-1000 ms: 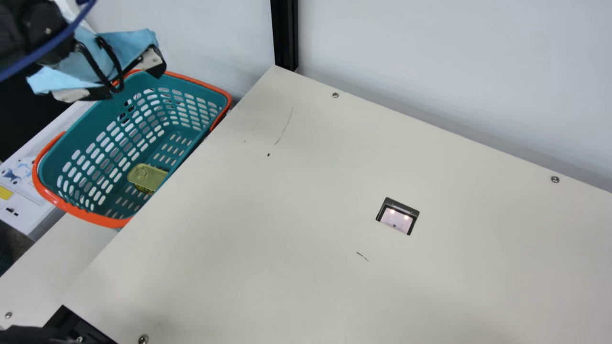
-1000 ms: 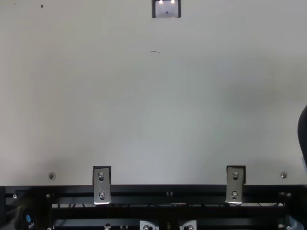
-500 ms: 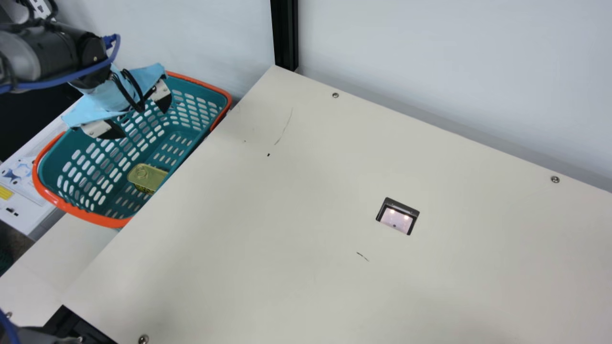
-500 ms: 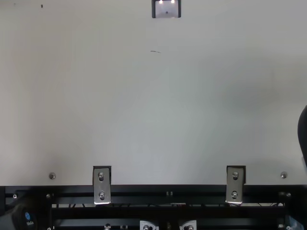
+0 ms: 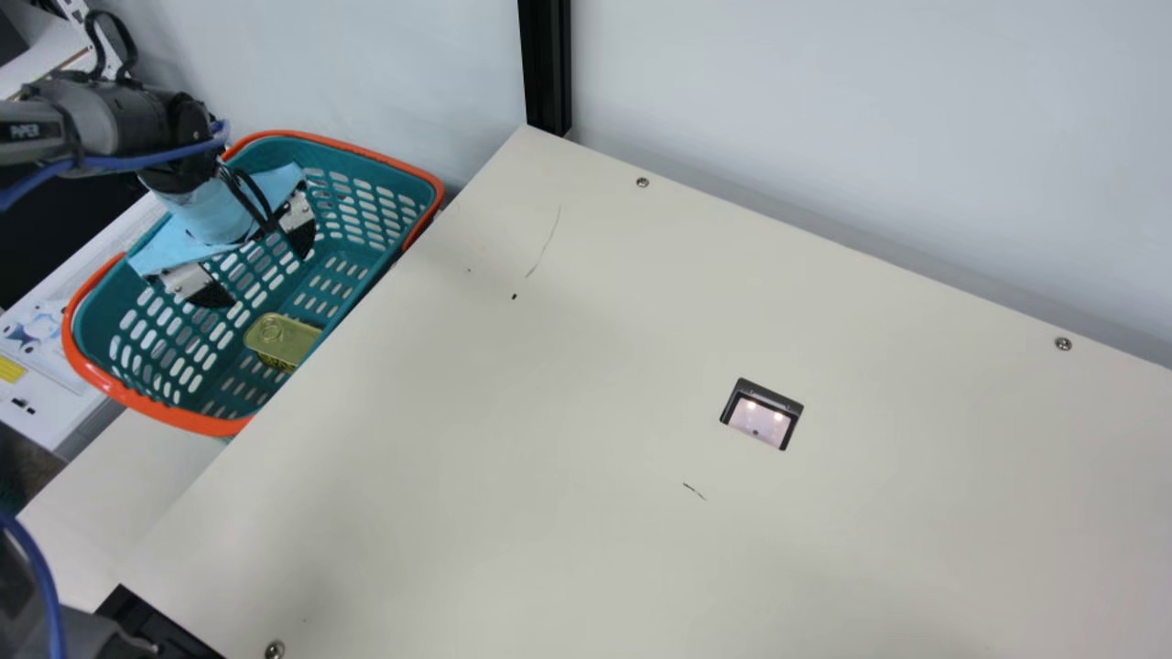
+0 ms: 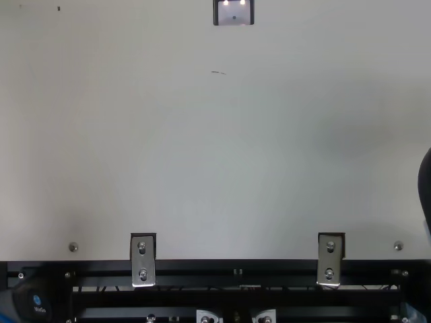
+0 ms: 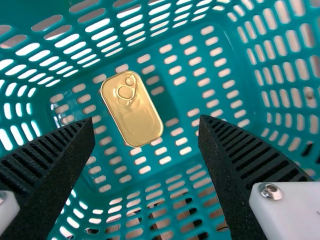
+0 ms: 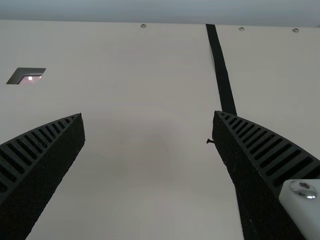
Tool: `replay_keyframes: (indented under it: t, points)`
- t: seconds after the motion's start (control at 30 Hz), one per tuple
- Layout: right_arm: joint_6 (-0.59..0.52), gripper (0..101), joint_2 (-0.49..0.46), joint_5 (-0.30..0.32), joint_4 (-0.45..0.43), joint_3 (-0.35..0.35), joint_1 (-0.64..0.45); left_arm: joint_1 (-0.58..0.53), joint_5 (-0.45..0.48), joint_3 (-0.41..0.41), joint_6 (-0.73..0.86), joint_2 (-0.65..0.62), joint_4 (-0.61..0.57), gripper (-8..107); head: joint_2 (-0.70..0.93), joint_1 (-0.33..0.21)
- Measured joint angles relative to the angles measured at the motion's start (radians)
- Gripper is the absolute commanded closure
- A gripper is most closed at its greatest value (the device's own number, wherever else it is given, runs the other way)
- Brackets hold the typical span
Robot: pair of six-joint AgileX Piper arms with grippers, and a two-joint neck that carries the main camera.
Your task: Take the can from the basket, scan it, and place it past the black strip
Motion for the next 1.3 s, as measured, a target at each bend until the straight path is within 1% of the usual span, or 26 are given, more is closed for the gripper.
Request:
replay_keyframes:
  t: [0.23, 0.7, 0.97, 1.3]
  points:
    - [0.0, 0, 0.0, 0.0, 0.0, 0.0, 0.0, 0.017, 0.021, -0.047, -0.012, 0.094, -0.017, 9, 0.0, -0.005]
    - [0.0, 0, 0.0, 0.0, 0.0, 0.0, 0.0, 0.035, 0.001, -0.086, -0.055, 0.238, -0.026, 9, 0.0, 0.0]
    - [0.0, 0, 0.0, 0.0, 0.0, 0.0, 0.0, 0.045, -0.032, -0.12, -0.079, 0.279, -0.071, 9, 0.0, -0.005]
    - [0.0, 0, 0.0, 0.0, 0.0, 0.0, 0.0, 0.065, -0.06, -0.137, -0.102, 0.316, -0.083, 9, 0.0, -0.005]
